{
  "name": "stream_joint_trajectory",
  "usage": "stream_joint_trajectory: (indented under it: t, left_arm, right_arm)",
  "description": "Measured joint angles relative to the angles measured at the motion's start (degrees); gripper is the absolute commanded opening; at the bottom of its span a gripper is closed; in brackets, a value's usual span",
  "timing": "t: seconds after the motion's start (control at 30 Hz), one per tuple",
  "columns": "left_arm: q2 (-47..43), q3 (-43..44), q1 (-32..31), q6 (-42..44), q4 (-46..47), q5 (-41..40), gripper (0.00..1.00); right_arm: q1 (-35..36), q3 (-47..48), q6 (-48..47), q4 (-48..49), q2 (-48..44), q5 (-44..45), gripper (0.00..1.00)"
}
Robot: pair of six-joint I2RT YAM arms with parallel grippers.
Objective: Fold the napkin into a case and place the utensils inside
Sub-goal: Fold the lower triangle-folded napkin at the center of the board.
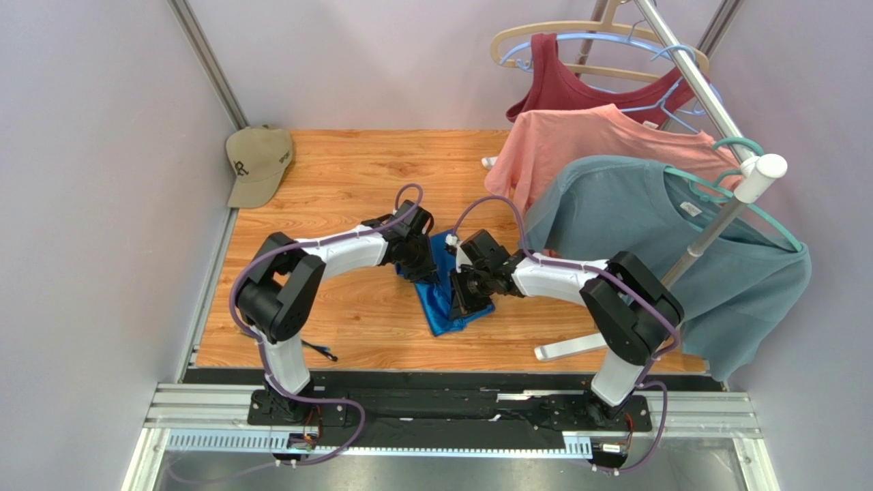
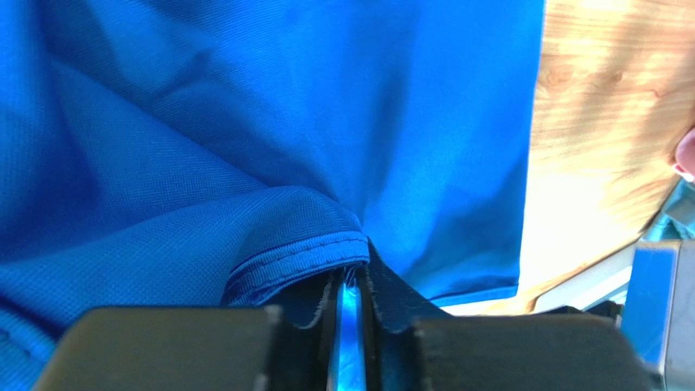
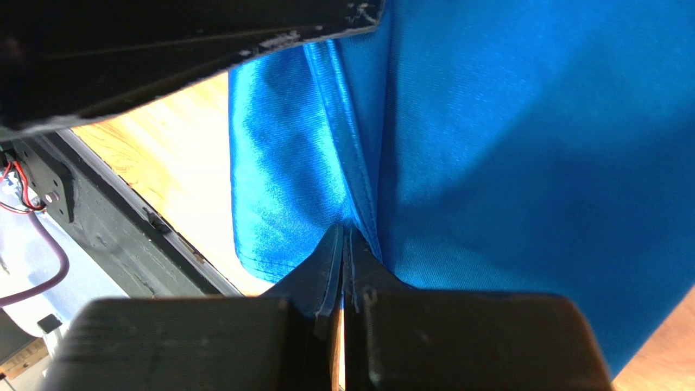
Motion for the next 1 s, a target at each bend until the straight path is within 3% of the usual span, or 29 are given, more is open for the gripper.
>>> stream_joint_trajectory:
  t: [0.1,0.13,0.17,0.23,0.37,0.4,0.5,0.57,0.6,0.67,0.77,1.0]
  left_arm:
    - [0.44,0.35,-0.02,-0.13,0.02,0.09,0.30]
    - [0.42,0.33,-0.02,-0.31,0.02,-0.17,0.40]
    - [0.28,0.33,-0.02,-0.28,0.15,-0.46,0.42]
    - [-0.17,0.24,-0.02,-0.17,0.22,-1.31,0.55]
    - [-4.61,-1.22,-0.02,0.09,0.31,-3.19,0.57]
    - [-6.71,-1.88,-0.02,0.28,0.26,-3.89,0.52]
    - [-13.40,-2.93,-0.02,0.92,-0.59,-5.77,0.48]
    - [-17.70,-3.41,-0.02,1.22,-0.76,-6.54,0.30]
    - [-19.39,-3.65,-0.02,1.31,-0.74,-6.73,0.14]
    - [-21.35,-4.44,-0.02,1.42,-0.22,-6.75,0.00]
    - [-20.26,-5.64,-0.02,1.27,0.26,-5.92,0.00]
    - [-6.67,-5.70,-0.04,1.29,0.98,-2.36,0.00]
  right_arm:
    - [-0.02,-0.57,0.44,0.79,-0.26,0.00,0.00]
    - [-0.02,-0.76,0.57,1.05,-0.37,-0.02,0.00]
    - [-0.02,-0.87,0.68,1.18,-0.42,-0.02,0.00]
    - [-0.02,-1.20,0.85,1.66,-0.55,-0.07,0.00]
    - [-0.07,-1.64,1.09,2.51,-0.68,-0.39,0.00]
    - [-0.07,-1.75,1.18,2.75,-0.68,-0.52,0.00]
    - [-0.13,-2.01,1.46,3.37,-0.68,-0.87,0.00]
    - [-0.13,-2.03,1.55,3.52,-0.66,-0.92,0.00]
    - [-0.13,-2.05,1.60,3.56,-0.66,-0.96,0.00]
    - [-0.13,-2.12,1.77,3.74,-0.63,-1.01,0.00]
    - [-0.13,-2.27,1.97,4.07,-0.63,-1.14,0.00]
    - [-0.13,-2.36,1.97,4.26,-0.68,-1.22,0.00]
